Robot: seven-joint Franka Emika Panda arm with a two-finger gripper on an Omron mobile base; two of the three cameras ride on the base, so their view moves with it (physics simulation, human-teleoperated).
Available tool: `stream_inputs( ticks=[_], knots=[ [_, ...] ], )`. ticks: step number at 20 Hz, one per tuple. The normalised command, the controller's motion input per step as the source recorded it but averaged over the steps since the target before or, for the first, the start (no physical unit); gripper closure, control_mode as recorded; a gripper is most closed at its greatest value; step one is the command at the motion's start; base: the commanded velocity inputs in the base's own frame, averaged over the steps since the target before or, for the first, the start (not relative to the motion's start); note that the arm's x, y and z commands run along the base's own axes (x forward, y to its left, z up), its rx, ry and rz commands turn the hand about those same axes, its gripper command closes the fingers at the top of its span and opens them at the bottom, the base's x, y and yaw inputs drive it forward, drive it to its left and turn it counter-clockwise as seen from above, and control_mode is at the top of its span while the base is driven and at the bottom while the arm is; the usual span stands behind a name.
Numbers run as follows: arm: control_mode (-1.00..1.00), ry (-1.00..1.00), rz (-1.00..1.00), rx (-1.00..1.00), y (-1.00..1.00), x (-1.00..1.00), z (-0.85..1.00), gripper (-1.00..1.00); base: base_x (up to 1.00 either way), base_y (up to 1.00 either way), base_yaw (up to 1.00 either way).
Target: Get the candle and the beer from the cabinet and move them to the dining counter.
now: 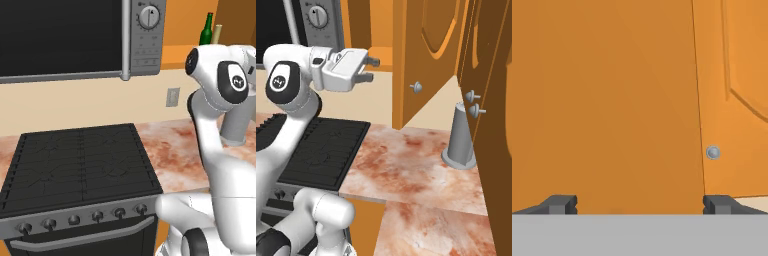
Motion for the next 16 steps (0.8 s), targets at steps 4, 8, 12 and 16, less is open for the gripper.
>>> stream_inputs(
  ticks=[4,8,12,16],
  knots=[
    [-1.0,0.0,-0.02,0.0,-0.49,0.03,-0.1,-1.0,0.0,0.0,0.0],
    [-1.0,0.0,0.0,0.0,-0.46,0.08,-0.06,-1.0,0.0,0.0,0.0],
    [-1.0,0.0,0.0,0.0,-0.49,0.16,-0.04,-1.0,0.0,0.0,0.0],
    [-1.0,0.0,0.03,0.0,-0.44,0.23,-0.04,-1.0,0.0,0.0,0.0]
  ],
)
